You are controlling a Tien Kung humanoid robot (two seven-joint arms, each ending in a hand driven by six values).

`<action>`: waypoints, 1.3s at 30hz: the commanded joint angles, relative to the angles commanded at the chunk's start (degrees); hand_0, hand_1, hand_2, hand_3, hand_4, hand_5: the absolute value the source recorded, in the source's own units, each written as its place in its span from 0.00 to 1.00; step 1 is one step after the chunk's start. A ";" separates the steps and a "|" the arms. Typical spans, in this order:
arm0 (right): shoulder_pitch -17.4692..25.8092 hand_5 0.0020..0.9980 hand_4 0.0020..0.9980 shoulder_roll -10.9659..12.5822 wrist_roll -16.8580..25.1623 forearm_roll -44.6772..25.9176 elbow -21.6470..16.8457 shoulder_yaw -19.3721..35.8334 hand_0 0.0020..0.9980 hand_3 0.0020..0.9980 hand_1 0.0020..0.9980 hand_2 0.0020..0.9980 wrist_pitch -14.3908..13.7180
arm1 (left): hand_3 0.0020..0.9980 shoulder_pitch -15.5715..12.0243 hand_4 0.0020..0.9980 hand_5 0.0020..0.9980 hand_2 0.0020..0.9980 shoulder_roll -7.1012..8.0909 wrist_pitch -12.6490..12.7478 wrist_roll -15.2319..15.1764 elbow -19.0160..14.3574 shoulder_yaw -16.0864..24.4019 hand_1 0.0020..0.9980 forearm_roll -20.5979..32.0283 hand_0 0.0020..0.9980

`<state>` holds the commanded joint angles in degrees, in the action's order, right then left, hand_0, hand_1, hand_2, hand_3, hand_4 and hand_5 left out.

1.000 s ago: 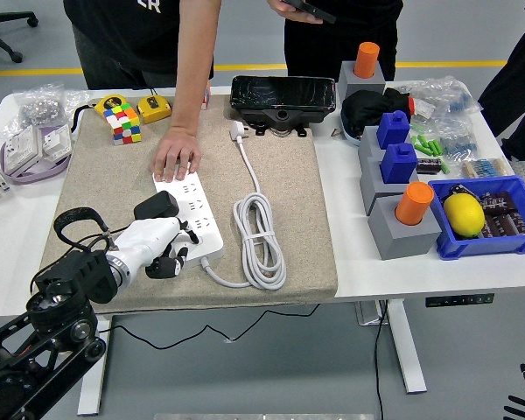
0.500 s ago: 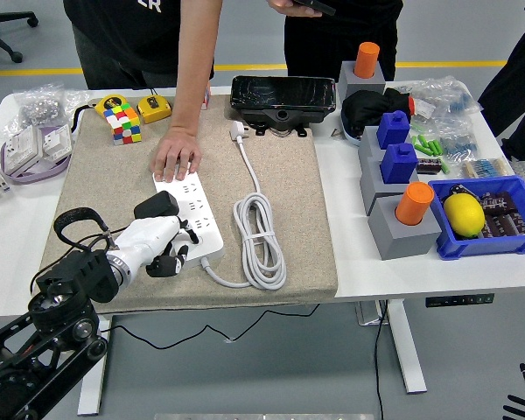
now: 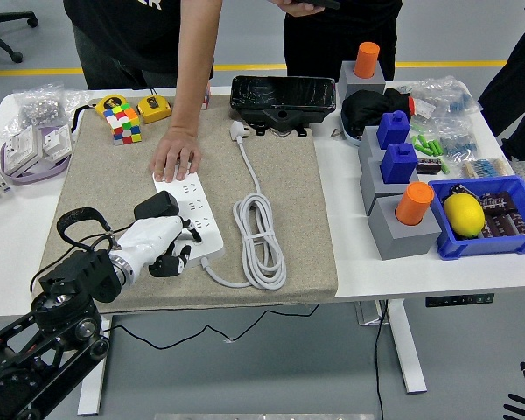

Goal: Pick up the plug,place it near the board,insert it into the board,press the button

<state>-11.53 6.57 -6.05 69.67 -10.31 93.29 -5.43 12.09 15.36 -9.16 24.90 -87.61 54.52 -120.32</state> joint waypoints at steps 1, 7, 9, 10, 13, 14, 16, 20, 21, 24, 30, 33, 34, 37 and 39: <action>0.01 1.00 1.00 0.00 -0.01 0.04 0.00 0.03 0.67 0.64 0.58 0.60 0.00 | 0.76 -0.01 0.34 0.00 0.10 -0.03 0.05 -0.05 0.25 -0.01 0.00 0.01 0.17; 0.11 1.00 1.00 0.03 -0.05 0.22 0.00 0.29 0.67 0.64 0.58 0.60 -0.02 | 0.77 -0.04 0.33 0.00 0.10 0.09 -0.42 0.03 0.58 -0.09 0.00 0.08 0.17; 0.09 1.00 1.00 0.03 -0.02 0.12 0.00 0.29 0.67 0.64 0.58 0.60 -0.07 | 0.77 -0.09 0.33 0.00 0.10 0.10 -0.56 0.10 0.75 -0.17 0.00 0.03 0.17; 0.07 1.00 1.00 0.03 0.00 -0.03 0.00 0.19 0.67 0.64 0.58 0.60 -0.08 | 0.77 -0.15 0.33 0.00 0.10 0.12 -0.61 0.17 0.66 -0.21 0.00 -0.14 0.17; 0.11 1.00 1.00 0.01 0.02 -0.19 0.00 0.04 0.67 0.64 0.58 0.60 -0.07 | 0.77 -0.25 0.33 0.00 0.10 0.38 -0.64 0.30 -0.62 -0.08 0.00 -0.50 0.17; 0.14 1.00 1.00 0.00 -0.01 -0.12 0.00 0.08 0.67 0.64 0.58 0.60 -0.06 | 0.76 -0.23 0.33 0.00 0.10 0.49 -0.67 0.33 -1.24 0.04 0.00 -0.61 0.17; 0.17 1.00 1.00 -0.01 -0.04 -0.15 0.00 0.02 0.67 0.64 0.58 0.60 -0.05 | 0.76 -0.13 0.33 0.00 0.10 0.67 -0.78 0.45 -2.38 0.36 0.00 -0.87 0.17; 0.21 1.00 1.00 -0.03 -0.01 -0.21 0.00 -0.01 0.67 0.64 0.58 0.60 -0.09 | 0.75 -0.19 0.33 0.00 0.10 1.17 -1.66 1.11 -5.69 1.09 0.00 -1.44 0.17; 0.21 1.00 1.00 -0.03 -0.03 -0.20 0.00 -0.01 0.67 0.64 0.58 0.60 -0.09 | 0.75 -0.19 0.33 0.00 0.10 1.23 -1.75 1.18 -6.12 1.16 0.00 -1.49 0.17; 0.23 1.00 1.00 -0.03 -0.03 -0.19 0.00 0.02 0.67 0.64 0.58 0.60 -0.09 | 0.75 -0.05 0.33 0.00 0.10 1.37 -1.58 1.01 -8.57 1.79 0.00 -1.40 0.17; 0.08 1.00 1.00 -0.14 0.02 -0.32 0.00 -0.05 0.67 0.64 0.58 0.60 -0.09 | 0.73 0.65 0.32 0.00 0.11 -0.07 4.93 -3.33 -9.35 5.25 0.00 -1.07 0.18; 0.11 1.00 1.00 -0.24 -0.01 -0.25 0.00 0.01 0.67 0.64 0.58 0.60 -0.09 | 0.70 1.23 0.93 0.07 0.53 -1.02 9.70 -7.35 -7.87 7.74 0.42 0.81 0.35; 0.12 1.00 1.00 -0.27 -0.06 -0.10 0.00 0.10 0.67 0.64 0.58 0.60 -0.08 | 0.70 1.48 0.93 0.07 0.53 -1.41 10.80 -8.68 -7.22 8.57 0.42 2.07 0.35; 0.17 1.00 1.00 -0.32 -0.09 -0.02 0.00 0.03 0.67 0.64 0.58 0.60 -0.08 | 0.70 2.37 0.93 0.07 0.53 -2.69 11.78 -11.41 -5.05 10.94 0.42 5.23 0.35; 0.15 1.00 1.00 -0.35 -0.14 0.07 0.00 0.00 0.67 0.64 0.58 0.60 -0.11 | 0.92 2.84 1.00 0.32 0.93 -3.10 12.31 -12.58 -3.59 11.80 0.93 6.06 0.79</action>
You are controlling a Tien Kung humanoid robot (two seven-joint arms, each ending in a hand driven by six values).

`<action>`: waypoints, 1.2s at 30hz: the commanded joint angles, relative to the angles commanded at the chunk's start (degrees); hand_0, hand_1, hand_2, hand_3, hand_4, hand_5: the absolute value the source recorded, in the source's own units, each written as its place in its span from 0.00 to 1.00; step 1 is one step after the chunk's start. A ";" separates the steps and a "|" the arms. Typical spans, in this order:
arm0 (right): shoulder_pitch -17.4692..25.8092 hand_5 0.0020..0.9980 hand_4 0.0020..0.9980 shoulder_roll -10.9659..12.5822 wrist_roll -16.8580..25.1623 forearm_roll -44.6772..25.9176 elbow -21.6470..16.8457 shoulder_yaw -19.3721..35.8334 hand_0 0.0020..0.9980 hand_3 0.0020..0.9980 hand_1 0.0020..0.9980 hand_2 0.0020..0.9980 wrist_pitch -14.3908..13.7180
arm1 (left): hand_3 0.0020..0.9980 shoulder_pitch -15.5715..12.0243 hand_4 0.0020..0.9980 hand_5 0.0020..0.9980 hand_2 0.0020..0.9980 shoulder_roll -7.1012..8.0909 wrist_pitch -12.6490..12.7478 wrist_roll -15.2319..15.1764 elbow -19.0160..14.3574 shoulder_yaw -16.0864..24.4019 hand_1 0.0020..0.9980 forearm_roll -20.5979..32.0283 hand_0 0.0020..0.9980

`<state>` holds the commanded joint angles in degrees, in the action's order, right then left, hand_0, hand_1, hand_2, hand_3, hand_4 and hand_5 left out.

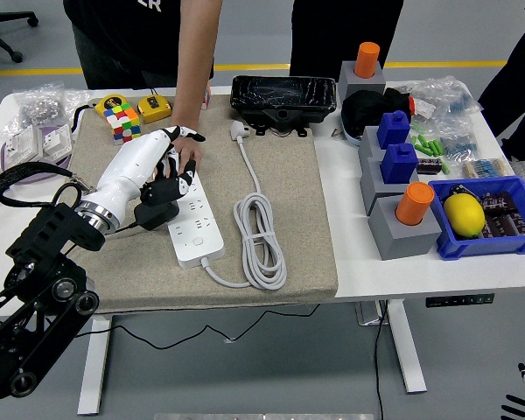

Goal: Pick up the plug,place it near the board,insert it into the board,press the button

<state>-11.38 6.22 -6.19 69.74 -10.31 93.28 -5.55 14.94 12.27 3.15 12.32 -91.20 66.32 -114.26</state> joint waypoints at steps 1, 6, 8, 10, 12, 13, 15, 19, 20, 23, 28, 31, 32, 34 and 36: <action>-0.01 1.00 1.00 0.03 -0.01 0.01 0.00 -0.10 0.67 0.64 0.58 0.60 -0.01 | 0.92 0.32 1.00 0.32 0.93 -0.06 -0.28 -0.37 1.03 0.26 0.93 0.81 0.79; 0.01 1.00 1.00 0.12 -0.14 0.16 0.00 -0.19 0.67 0.64 0.58 0.60 -0.11 | 1.00 1.15 1.00 0.38 1.00 -0.35 -1.48 -1.17 5.74 0.73 1.00 2.97 0.96; 0.05 1.00 1.00 0.11 -0.20 0.19 0.00 -0.26 0.67 0.64 0.58 0.60 -0.13 | 1.00 1.37 1.00 0.38 1.00 -0.46 -2.26 -1.36 8.32 0.70 1.00 3.79 0.96; 0.12 1.00 1.00 0.09 -0.23 0.35 0.00 -0.18 0.67 0.64 0.58 0.60 -0.11 | 1.00 1.45 1.00 0.38 1.00 -0.59 -2.38 -1.45 9.93 0.63 1.00 3.99 0.96; 0.18 1.00 1.00 0.08 -0.23 0.34 0.00 -0.20 0.67 0.64 0.58 0.60 -0.12 | 1.00 1.52 1.00 0.39 0.99 -0.63 -2.29 -1.80 11.22 0.32 1.00 4.21 0.96; 0.24 1.00 1.00 0.05 -0.26 0.43 0.00 -0.10 0.67 0.64 0.58 0.60 -0.11 | 1.00 1.58 1.00 0.39 0.99 -0.63 -2.17 -1.96 11.76 0.14 1.00 4.32 0.96; 0.30 1.00 1.00 0.02 -0.29 0.55 0.00 -0.06 0.67 0.64 0.58 0.60 -0.09 | 1.00 1.69 1.00 0.39 0.99 -0.69 -1.80 -2.07 12.78 -0.16 1.00 4.07 0.96; 0.25 1.00 1.00 0.08 -0.26 0.56 0.00 -0.03 0.67 0.64 0.58 0.60 -0.11 | 0.96 2.09 1.00 0.38 0.95 -0.89 -1.25 -2.47 15.22 -0.65 0.94 4.28 0.87; 0.21 1.00 1.00 0.11 -0.25 0.54 0.00 -0.03 0.67 0.64 0.58 0.60 -0.12 | 0.96 2.19 1.00 0.38 0.95 -0.93 -1.11 -2.56 15.80 -0.78 0.94 4.25 0.87; 0.18 1.00 1.00 0.19 -0.23 0.53 0.00 0.01 0.67 0.64 0.58 0.60 -0.12 | 0.84 2.29 1.00 0.32 0.80 -0.98 -0.61 -2.55 17.61 -1.30 0.79 2.50 0.71; 0.29 1.00 1.00 0.12 -0.22 0.59 0.00 0.18 0.67 0.64 0.58 0.60 -0.10 | 0.84 2.18 1.00 0.32 0.80 -1.14 0.18 -3.03 19.78 -1.69 0.79 1.75 0.71; 0.29 1.00 1.00 0.11 -0.17 0.60 0.00 0.23 0.67 0.64 0.58 0.60 -0.08 | 0.80 2.21 1.00 0.27 0.76 -1.22 0.68 -3.19 20.56 -1.64 0.74 1.14 0.66; 0.28 1.00 1.00 0.10 -0.16 0.60 0.00 0.24 0.67 0.64 0.58 0.60 -0.08 | 0.80 2.25 1.00 0.27 0.76 -1.19 0.90 -3.24 20.73 -1.70 0.74 0.98 0.66; 0.25 1.00 1.00 0.10 -0.17 0.64 0.00 0.29 0.67 0.64 0.58 0.60 -0.08 | 0.80 2.36 1.00 0.27 0.76 -1.12 1.32 -3.33 21.26 -1.79 0.74 0.21 0.66; 0.28 1.00 1.00 0.13 -0.11 0.56 0.00 0.33 0.67 0.64 0.58 0.60 -0.12 | 0.75 2.28 1.00 0.22 0.71 -1.14 1.73 -3.48 21.76 -1.76 0.70 -0.17 0.58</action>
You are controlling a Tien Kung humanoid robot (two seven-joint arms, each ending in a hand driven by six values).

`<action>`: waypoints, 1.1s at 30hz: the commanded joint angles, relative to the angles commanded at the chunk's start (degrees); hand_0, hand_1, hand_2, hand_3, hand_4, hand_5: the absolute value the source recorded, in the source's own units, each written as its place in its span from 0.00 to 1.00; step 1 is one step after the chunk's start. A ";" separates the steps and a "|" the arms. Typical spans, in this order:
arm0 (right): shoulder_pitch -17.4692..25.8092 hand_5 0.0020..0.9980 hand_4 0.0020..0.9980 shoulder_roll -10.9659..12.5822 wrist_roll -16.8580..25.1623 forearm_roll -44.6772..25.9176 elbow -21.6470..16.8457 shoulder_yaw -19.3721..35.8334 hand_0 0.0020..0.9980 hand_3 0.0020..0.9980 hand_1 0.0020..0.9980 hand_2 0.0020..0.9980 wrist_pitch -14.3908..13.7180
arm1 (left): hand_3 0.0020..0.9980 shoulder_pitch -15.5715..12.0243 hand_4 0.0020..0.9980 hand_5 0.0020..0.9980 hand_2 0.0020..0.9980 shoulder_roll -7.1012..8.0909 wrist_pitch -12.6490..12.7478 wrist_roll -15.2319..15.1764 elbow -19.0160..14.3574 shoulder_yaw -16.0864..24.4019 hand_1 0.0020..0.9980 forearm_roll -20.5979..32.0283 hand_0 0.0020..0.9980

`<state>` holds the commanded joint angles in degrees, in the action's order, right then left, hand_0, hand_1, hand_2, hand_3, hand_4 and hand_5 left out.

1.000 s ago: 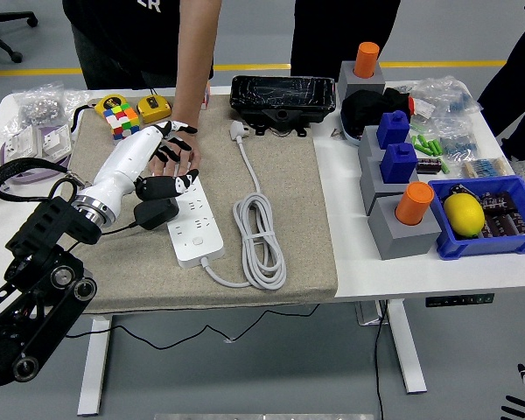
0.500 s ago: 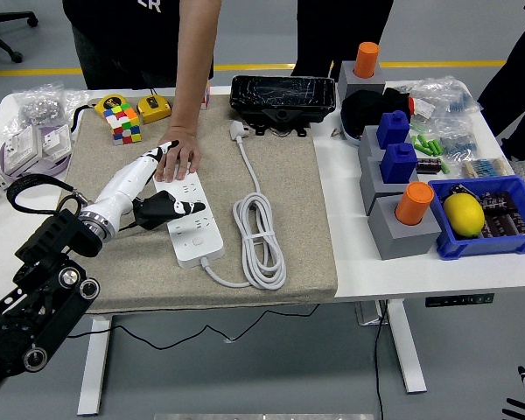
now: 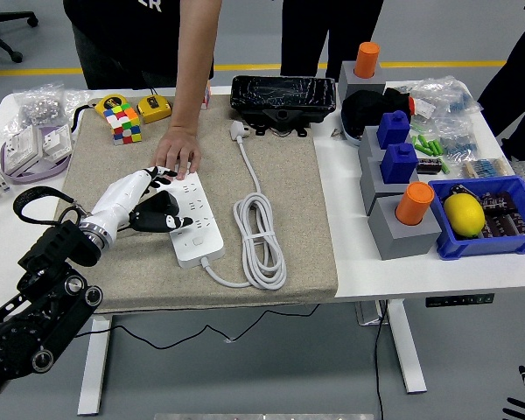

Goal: Pick up the plug,place it near the board,insert it into the board,press the button

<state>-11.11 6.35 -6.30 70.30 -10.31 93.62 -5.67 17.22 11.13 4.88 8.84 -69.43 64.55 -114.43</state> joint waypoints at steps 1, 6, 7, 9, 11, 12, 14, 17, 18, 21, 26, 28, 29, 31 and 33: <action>0.03 1.00 1.00 0.02 0.02 -0.07 0.00 -0.02 0.67 0.64 0.58 0.60 -0.01 | 0.75 -0.03 1.00 0.22 0.71 -0.03 0.18 -0.09 0.27 0.01 0.70 -0.19 0.58; 0.10 1.00 1.00 0.03 -0.04 0.14 0.00 0.26 0.67 0.64 0.58 0.60 0.01 | 0.74 -0.12 1.00 0.14 0.69 -0.11 1.45 -0.44 1.53 -0.09 0.68 -1.36 0.53; 0.10 1.00 1.00 0.03 -0.05 0.17 0.00 0.29 0.67 0.64 0.58 0.60 0.01 | 0.74 -0.13 1.00 0.14 0.69 -0.11 1.67 -0.45 1.69 -0.11 0.68 -1.62 0.53; 0.03 1.00 1.00 0.03 -0.02 0.11 0.00 0.29 0.67 0.64 0.58 0.60 0.01 | 0.74 -0.12 1.00 0.14 0.69 -0.16 2.09 -0.46 1.88 0.00 0.68 -2.22 0.53; -0.06 1.00 1.00 0.04 0.02 0.09 0.00 0.33 0.67 0.64 0.58 0.60 0.01 | 0.64 -0.07 1.00 0.11 0.61 -0.26 2.41 -0.33 2.02 0.20 0.65 -3.07 0.46; -0.07 1.00 1.00 0.04 0.03 0.09 0.00 0.34 0.67 0.64 0.58 0.60 0.01 | 0.64 -0.08 1.00 0.11 0.61 -0.29 2.59 -0.29 2.09 0.22 0.65 -3.22 0.46; -0.07 1.00 1.00 0.03 0.04 0.05 0.00 0.32 0.67 0.64 0.58 0.60 0.02 | 0.64 -0.07 1.00 0.11 0.61 -0.30 2.86 -0.17 2.15 0.14 0.65 -3.43 0.46; -0.07 1.00 1.00 -0.01 -0.01 0.13 0.00 0.32 0.67 0.64 0.58 0.60 0.08 | 0.64 -0.06 1.00 0.11 0.61 -0.36 3.83 -0.28 2.13 0.12 0.65 -3.99 0.46; -0.07 1.00 1.00 -0.02 -0.04 0.24 0.00 0.40 0.67 0.64 0.58 0.60 0.09 | 0.57 -0.03 1.00 0.06 0.58 -0.39 3.98 -0.21 2.21 0.13 0.57 -4.25 0.38; -0.06 1.00 1.00 0.00 0.02 0.10 0.00 0.30 0.67 0.64 0.58 0.60 0.08 | 0.57 -0.03 1.00 0.06 0.58 -0.38 4.04 -0.20 2.34 0.00 0.57 -4.41 0.38; 0.04 1.00 1.00 0.01 -0.01 0.17 0.00 0.41 0.67 0.64 0.58 0.60 0.05 | 0.55 -0.23 0.96 0.03 0.57 -0.59 3.85 -0.17 2.75 -0.04 0.55 -4.57 0.34; 0.08 1.00 1.00 0.02 -0.03 0.26 0.00 0.50 0.67 0.64 0.58 0.60 0.04 | 0.55 -0.26 0.96 0.03 0.57 -0.60 3.78 -0.16 2.72 -0.06 0.55 -4.58 0.34; 0.09 1.00 1.00 0.03 -0.04 0.25 0.00 0.50 0.67 0.64 0.58 0.60 0.03 | 0.55 -0.25 0.90 0.02 0.55 -0.59 3.78 -0.17 2.70 -0.07 0.53 -4.56 0.31; 0.07 1.00 1.00 0.06 -0.04 0.27 0.00 0.53 0.67 0.64 0.58 0.60 0.01 | 0.55 -0.20 0.90 0.02 0.55 -0.58 3.77 -0.22 2.66 -0.06 0.53 -4.45 0.31; 0.03 1.00 1.00 0.06 -0.05 0.32 0.00 0.60 0.67 0.64 0.58 0.60 0.00 | 0.55 -0.15 0.90 0.02 0.55 -0.54 3.72 -0.22 2.57 -0.08 0.53 -4.41 0.31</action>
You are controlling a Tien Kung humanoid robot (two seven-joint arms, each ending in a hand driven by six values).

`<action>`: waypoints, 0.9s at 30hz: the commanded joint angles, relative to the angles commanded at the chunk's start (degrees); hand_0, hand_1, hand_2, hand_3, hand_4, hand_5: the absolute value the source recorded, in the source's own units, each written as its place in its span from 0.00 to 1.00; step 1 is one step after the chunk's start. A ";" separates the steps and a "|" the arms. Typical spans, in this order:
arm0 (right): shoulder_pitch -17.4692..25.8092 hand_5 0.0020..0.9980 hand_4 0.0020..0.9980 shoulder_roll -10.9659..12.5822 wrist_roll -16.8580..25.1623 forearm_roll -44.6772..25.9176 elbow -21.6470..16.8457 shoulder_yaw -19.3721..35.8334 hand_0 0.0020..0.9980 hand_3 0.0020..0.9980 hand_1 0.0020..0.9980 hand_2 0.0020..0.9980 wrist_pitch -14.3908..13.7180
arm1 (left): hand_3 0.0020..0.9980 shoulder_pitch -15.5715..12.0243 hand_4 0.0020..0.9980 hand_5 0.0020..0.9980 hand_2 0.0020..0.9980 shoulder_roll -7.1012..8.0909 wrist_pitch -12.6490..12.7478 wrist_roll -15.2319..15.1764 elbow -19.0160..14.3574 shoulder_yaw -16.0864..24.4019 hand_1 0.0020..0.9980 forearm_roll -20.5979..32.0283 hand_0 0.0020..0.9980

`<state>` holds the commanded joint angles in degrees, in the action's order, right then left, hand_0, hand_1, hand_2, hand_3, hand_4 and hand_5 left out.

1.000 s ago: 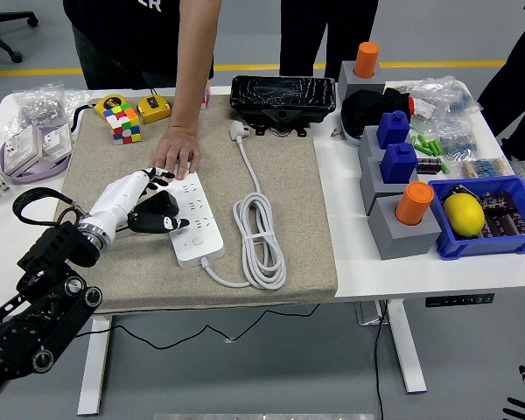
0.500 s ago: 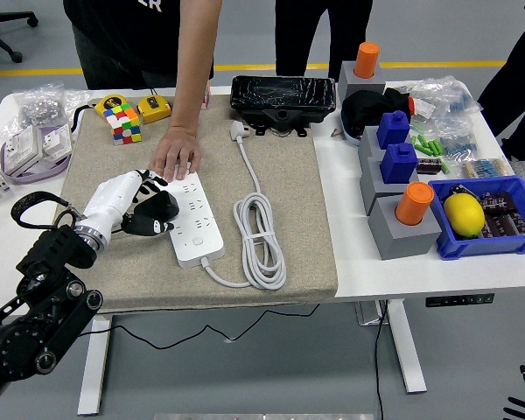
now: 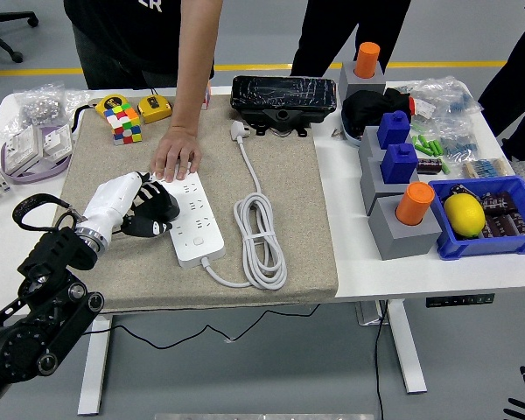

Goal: Pick up the plug,place it near the board,insert it into the board,press the button

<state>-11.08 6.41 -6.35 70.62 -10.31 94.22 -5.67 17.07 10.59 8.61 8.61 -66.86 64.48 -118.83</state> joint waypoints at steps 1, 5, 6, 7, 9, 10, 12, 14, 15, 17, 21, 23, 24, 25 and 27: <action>-0.01 1.00 1.00 0.00 0.03 -0.07 0.00 -0.05 0.67 0.64 0.58 0.60 0.00 | 0.55 0.01 0.90 0.02 0.55 0.03 -0.02 0.01 -0.10 0.00 0.53 0.02 0.31; -0.06 1.00 1.00 0.02 0.05 -0.10 0.00 -0.02 0.67 0.64 0.58 0.60 -0.01 | 0.53 0.15 0.83 0.02 0.53 0.08 -0.07 0.18 -0.33 0.22 0.53 -0.07 0.31; -0.07 1.00 1.00 0.03 0.06 -0.13 0.00 -0.02 0.67 0.64 0.58 0.60 -0.01 | 0.53 0.19 0.83 0.02 0.53 0.12 -0.11 0.25 -0.41 0.25 0.53 -0.09 0.31; -0.08 1.00 1.00 0.03 0.06 -0.13 0.00 -0.02 0.67 0.64 0.58 0.60 -0.01 | 0.53 0.21 0.83 0.02 0.53 0.15 -0.13 0.29 -0.46 0.27 0.53 -0.10 0.31; -0.10 1.00 1.00 0.02 0.05 -0.04 0.00 0.12 0.67 0.64 0.58 0.60 -0.01 | 0.43 0.27 0.69 0.08 0.38 0.32 -0.21 0.58 -0.80 0.43 0.49 -0.30 0.31; -0.10 1.00 1.00 0.02 0.07 -0.02 0.00 0.14 0.67 0.64 0.58 0.60 0.01 | 0.43 0.32 0.69 0.08 0.38 0.38 -0.10 0.85 -0.95 0.57 0.49 -0.54 0.31; -0.13 1.00 1.00 -0.02 0.09 -0.01 0.00 0.23 0.67 0.64 0.58 0.60 0.00 | 0.43 0.37 0.69 0.08 0.38 0.47 0.33 1.12 -1.17 0.83 0.49 -0.84 0.31; -0.14 1.00 1.00 -0.03 0.10 -0.04 0.00 0.22 0.67 0.64 0.58 0.60 0.01 | 0.38 0.37 0.65 0.11 0.34 0.50 0.26 1.21 -1.32 1.04 0.47 -0.89 0.31; -0.16 1.00 1.00 -0.05 0.11 -0.05 0.00 0.22 0.67 0.64 0.58 0.60 0.02 | 0.38 0.38 0.65 0.11 0.34 0.52 0.14 1.25 -1.44 1.19 0.47 -0.91 0.31; -0.21 1.00 1.00 -0.06 0.12 -0.04 0.00 0.27 0.67 0.64 0.58 0.60 0.01 | 0.38 0.47 0.65 0.11 0.34 0.64 -0.17 1.28 -1.62 1.41 0.47 -0.89 0.31; -0.25 1.00 1.00 -0.08 0.14 -0.19 0.00 0.31 0.67 0.64 0.58 0.60 -0.05 | 0.37 0.57 0.63 0.12 0.33 0.92 -0.48 1.32 -2.21 1.95 0.46 -1.05 0.31; -0.24 1.00 1.00 -0.08 0.14 -0.17 0.00 0.39 0.67 0.64 0.58 0.60 -0.07 | 0.37 0.58 0.63 0.12 0.33 1.08 -0.88 1.41 -2.88 2.50 0.46 -1.35 0.31; -0.24 1.00 1.00 -0.09 0.14 -0.16 0.00 0.42 0.67 0.64 0.58 0.60 -0.07 | 0.37 0.50 0.63 0.12 0.33 1.15 -1.01 1.49 -3.43 3.00 0.46 -1.72 0.31; -0.22 1.00 1.00 -0.10 0.15 -0.18 0.00 0.44 0.67 0.64 0.58 0.60 -0.07 | 0.37 0.43 0.63 0.12 0.33 1.18 -1.11 1.55 -3.86 3.46 0.46 -2.03 0.31; -0.17 1.00 1.00 -0.15 0.16 -0.17 0.00 0.51 0.67 0.64 0.58 0.60 -0.08 | 0.35 0.32 0.63 0.11 0.32 1.16 -1.35 1.63 -4.49 4.67 0.46 -2.72 0.31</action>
<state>-11.25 6.26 -6.19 70.45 -10.31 94.72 -5.74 17.38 11.75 7.26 10.24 -71.35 69.14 -121.55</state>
